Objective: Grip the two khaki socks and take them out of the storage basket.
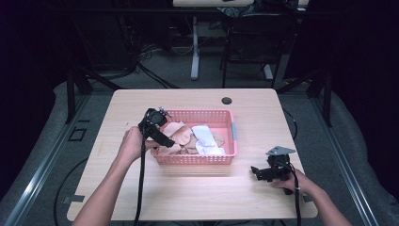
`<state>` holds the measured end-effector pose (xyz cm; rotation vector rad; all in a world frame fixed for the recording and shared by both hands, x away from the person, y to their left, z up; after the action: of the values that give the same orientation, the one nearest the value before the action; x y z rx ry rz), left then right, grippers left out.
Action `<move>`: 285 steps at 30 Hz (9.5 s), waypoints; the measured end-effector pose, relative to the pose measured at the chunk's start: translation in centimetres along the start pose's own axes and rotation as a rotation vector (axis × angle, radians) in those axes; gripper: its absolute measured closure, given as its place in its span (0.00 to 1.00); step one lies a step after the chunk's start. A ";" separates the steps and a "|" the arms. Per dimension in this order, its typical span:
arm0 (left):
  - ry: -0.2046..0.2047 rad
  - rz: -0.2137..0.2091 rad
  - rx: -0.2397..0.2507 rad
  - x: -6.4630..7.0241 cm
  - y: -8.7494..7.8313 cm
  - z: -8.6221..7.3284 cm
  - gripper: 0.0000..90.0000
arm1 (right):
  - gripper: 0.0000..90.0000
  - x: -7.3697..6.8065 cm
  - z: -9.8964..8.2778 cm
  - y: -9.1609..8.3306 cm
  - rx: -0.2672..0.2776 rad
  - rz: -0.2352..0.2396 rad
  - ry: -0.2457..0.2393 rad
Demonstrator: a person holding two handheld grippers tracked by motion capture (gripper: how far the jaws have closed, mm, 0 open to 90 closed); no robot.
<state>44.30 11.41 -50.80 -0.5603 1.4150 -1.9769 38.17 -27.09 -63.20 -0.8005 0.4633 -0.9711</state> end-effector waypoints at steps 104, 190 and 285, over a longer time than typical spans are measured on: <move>0.037 0.030 0.033 -2.6 -8.7 1.9 0.96 | 0.00 0.0 0.0 0.0 0.000 0.000 0.000; -0.376 0.001 -0.076 -13.4 -1.6 -15.6 0.96 | 0.00 0.0 0.0 0.0 0.000 0.000 0.000; -0.044 -0.029 0.004 -3.2 3.7 4.7 0.22 | 0.00 0.0 0.0 0.0 -0.003 0.000 -0.003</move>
<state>50.57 9.66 -52.70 -0.6224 1.3832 -1.9778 38.17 -27.12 -63.19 -0.8045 0.4629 -0.9690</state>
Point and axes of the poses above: each handheld gripper's, and its own axes: y roughly forward along the jaws, z roughly out of its top, x roughly to its right, the point moved 6 cm from there along y, roughly forward along the jaws, and after that the axes turned 6 degrees about -x, right-handed, at the moved point
